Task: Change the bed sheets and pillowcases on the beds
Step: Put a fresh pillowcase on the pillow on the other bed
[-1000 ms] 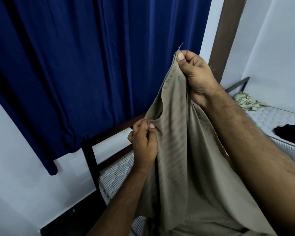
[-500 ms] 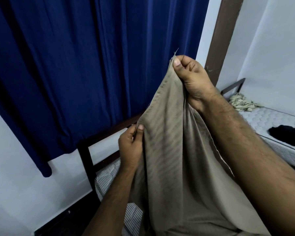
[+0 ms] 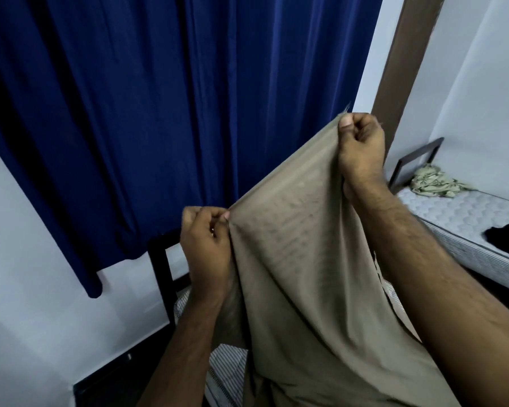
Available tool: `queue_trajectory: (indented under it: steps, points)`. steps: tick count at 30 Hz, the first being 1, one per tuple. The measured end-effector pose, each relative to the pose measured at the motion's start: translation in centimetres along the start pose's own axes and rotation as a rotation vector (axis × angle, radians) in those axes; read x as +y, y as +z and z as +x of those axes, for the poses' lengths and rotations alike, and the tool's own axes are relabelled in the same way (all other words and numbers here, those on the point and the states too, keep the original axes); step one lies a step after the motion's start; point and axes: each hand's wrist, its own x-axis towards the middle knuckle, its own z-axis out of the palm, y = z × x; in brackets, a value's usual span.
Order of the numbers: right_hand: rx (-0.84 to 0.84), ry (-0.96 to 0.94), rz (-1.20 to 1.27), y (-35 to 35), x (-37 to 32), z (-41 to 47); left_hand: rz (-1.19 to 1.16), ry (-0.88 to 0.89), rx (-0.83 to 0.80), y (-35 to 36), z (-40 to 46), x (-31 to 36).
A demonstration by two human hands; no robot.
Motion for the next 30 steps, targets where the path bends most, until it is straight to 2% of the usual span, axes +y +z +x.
queue_trajectory:
  steps: [4,8,13,18,26,30]
  points:
    - [-0.002,0.031,0.068,0.0,-0.6,0.6,-0.142,-0.107,-0.26,0.4,-0.1,0.3]
    - [0.001,0.058,0.159,-0.4,-1.4,1.2,-0.286,-0.096,-0.391,0.8,-2.2,1.0]
    - [0.034,0.177,0.268,-1.2,-1.4,2.0,-0.348,0.025,-0.381,2.0,-5.4,4.3]
    - [0.021,0.226,0.272,-1.5,-1.3,2.0,-0.304,0.162,-0.471,3.3,-7.7,6.3]
    - [-0.031,0.227,0.21,-2.4,-1.9,1.9,-0.069,0.439,-0.436,3.8,-9.1,6.0]
    - [-0.035,0.217,0.188,-2.7,-2.0,1.8,-0.075,0.385,-0.455,3.7,-9.2,5.5]
